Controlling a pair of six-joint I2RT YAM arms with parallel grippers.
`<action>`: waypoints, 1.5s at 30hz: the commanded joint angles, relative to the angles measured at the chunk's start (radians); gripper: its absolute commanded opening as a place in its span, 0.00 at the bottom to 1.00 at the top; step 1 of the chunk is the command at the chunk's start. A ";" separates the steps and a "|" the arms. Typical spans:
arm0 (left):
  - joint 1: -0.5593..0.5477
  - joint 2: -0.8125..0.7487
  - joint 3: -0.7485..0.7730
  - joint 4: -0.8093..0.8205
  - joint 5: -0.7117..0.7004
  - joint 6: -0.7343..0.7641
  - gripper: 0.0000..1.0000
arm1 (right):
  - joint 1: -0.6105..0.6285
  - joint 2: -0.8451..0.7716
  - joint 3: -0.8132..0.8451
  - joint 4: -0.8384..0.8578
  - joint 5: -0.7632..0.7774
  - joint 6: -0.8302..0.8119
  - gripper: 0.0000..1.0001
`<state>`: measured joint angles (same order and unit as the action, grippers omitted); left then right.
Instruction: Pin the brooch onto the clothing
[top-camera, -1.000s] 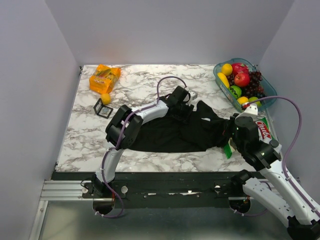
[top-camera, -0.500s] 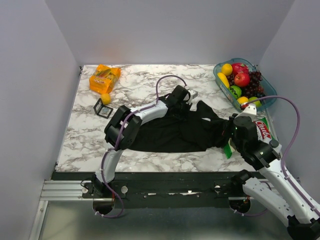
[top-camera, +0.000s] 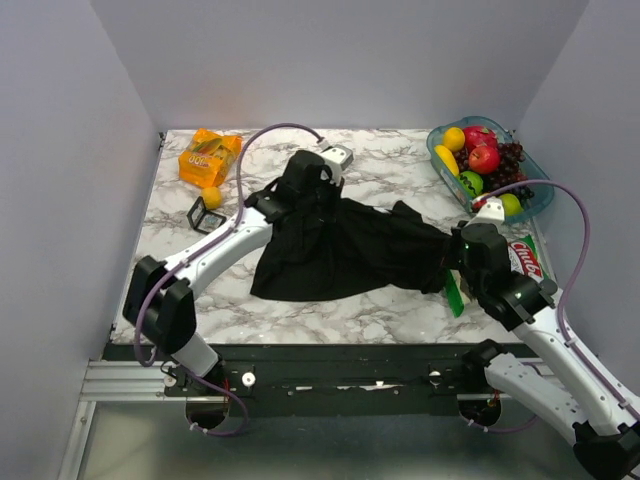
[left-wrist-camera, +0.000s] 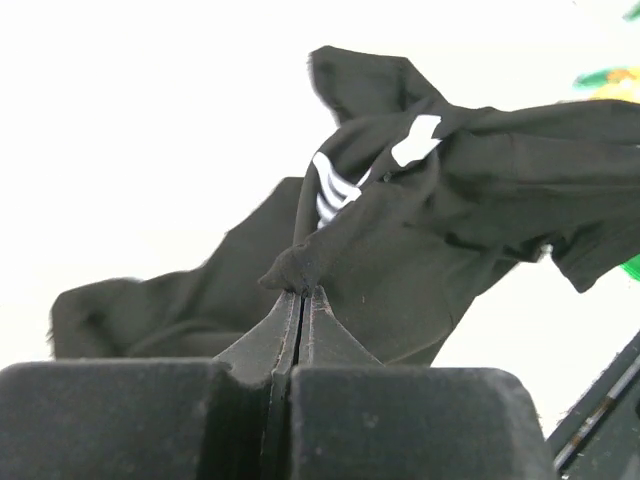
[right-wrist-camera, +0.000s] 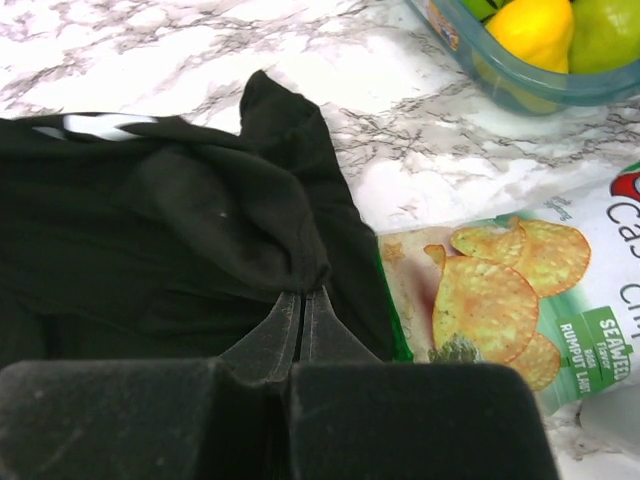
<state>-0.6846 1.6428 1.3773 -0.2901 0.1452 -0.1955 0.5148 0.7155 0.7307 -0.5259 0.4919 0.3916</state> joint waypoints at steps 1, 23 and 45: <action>0.075 -0.132 -0.138 -0.009 -0.023 0.013 0.00 | -0.006 0.042 0.039 0.018 -0.084 -0.028 0.01; 0.088 0.019 -0.287 -0.106 -0.027 0.018 0.38 | -0.004 0.111 -0.063 0.063 -0.167 0.047 0.03; 0.074 -0.048 -0.316 -0.142 -0.131 -0.013 0.38 | -0.004 0.151 -0.056 0.064 -0.173 0.043 0.05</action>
<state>-0.5964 1.6157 1.0737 -0.4141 0.0383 -0.1963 0.5148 0.8597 0.6781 -0.4736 0.3248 0.4297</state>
